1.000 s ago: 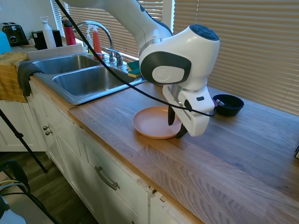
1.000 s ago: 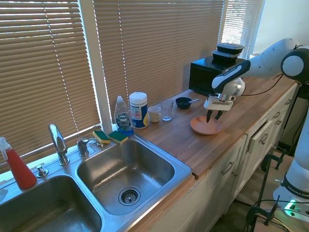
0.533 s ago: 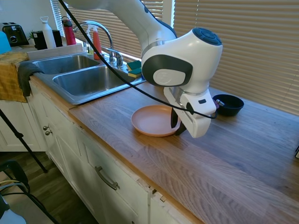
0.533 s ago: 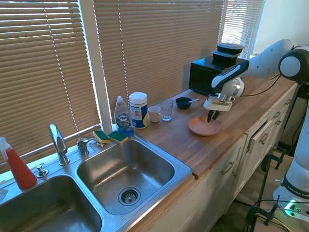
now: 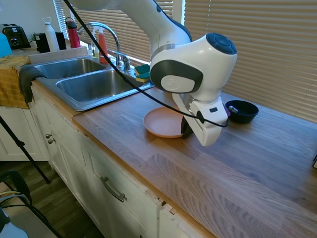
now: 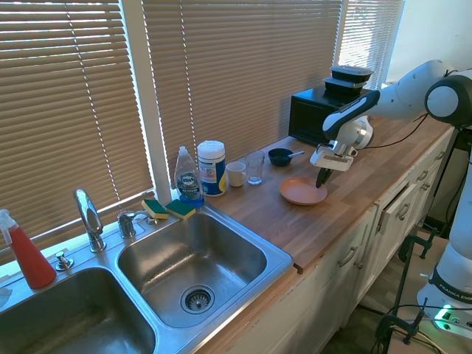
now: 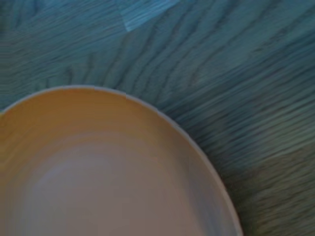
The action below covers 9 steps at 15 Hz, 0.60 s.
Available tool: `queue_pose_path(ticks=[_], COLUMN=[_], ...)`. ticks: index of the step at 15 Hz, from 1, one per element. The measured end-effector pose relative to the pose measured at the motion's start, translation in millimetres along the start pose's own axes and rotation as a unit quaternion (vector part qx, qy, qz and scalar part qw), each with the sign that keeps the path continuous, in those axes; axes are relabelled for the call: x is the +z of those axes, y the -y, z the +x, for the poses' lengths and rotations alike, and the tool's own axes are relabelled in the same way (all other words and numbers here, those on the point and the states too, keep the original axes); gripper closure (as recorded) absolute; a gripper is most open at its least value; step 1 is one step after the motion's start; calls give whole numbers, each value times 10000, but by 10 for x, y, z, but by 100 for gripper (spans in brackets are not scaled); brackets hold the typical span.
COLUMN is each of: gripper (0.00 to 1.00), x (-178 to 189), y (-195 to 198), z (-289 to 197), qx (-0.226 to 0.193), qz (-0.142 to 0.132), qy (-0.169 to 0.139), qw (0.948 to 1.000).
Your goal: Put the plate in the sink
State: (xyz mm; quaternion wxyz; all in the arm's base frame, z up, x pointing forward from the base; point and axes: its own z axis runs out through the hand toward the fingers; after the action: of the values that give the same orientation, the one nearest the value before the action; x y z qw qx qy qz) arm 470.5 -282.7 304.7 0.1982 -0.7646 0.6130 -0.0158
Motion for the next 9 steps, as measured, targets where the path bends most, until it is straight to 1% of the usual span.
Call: queue_pose_path(ticks=[2,4,7,9], gripper=[100,100,100,100], x=[-15,-121,-359,-487], y=[59,191,468,691], z=[-57,-191,-523,-851], qx=[-131,-322,-703,-951], qz=[95,214,414,433], qy=[47,71,80,65], qw=[9999,9992,9966,9945])
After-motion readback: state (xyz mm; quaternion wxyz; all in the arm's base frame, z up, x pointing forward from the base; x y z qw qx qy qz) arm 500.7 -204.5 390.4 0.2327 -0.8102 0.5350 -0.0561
